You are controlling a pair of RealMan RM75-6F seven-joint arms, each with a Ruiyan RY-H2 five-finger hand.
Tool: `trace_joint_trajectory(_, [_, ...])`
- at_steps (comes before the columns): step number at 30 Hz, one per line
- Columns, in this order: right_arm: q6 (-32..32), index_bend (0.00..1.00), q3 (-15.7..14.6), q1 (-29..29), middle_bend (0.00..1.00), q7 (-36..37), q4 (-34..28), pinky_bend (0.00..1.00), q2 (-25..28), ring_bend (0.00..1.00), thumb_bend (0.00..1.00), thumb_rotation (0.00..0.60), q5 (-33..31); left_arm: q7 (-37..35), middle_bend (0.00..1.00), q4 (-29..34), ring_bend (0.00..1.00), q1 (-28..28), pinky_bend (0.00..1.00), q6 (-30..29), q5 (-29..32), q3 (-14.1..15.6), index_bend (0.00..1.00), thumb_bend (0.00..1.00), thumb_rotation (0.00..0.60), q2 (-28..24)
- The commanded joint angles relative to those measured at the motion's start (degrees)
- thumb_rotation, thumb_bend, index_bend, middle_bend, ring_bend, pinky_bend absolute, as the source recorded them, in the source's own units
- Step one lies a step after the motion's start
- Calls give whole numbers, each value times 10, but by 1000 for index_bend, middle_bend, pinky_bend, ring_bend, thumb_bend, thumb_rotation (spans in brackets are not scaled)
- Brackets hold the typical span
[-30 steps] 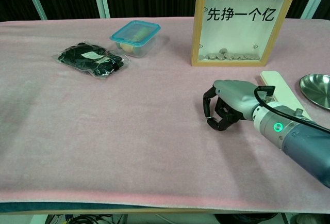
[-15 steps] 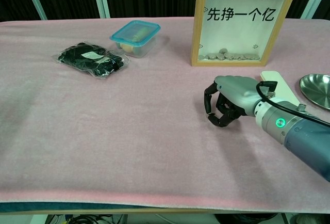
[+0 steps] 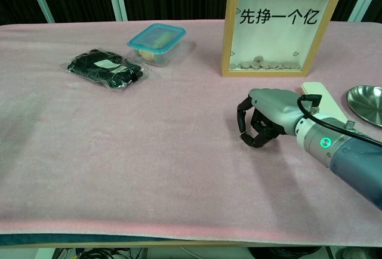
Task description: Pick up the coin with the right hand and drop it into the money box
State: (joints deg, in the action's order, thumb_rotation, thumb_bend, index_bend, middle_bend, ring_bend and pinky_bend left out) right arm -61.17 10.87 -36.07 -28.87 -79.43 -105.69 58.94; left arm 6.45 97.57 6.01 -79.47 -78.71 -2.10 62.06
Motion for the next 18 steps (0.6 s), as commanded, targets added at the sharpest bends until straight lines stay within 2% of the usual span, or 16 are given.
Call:
trace_joint_trajectory(1, [0,636,0,1,921,3,-2,1000,1,984,429,600,1,0,46,0,32,0,0,0,0,0,100,403,600,0])
trace_joint_trajectory(11, [-11,650,12,3,922,11,-43,1000,28,984,431,600,8,0,45,0,32,0,0,0,0,0,100,403,600,0])
trace_joint_trajectory(15, [-13,650,34,-4,922,3,-82,1000,62,984,431,600,4,-2,45,1,32,-1,0,-1,0,0,100,403,600,-1])
trace_joint_trajectory(18, [-7,650,67,-17,921,-22,-127,1000,112,984,431,600,-19,-6,45,1,32,-1,0,0,3,-1,100,403,600,-2])
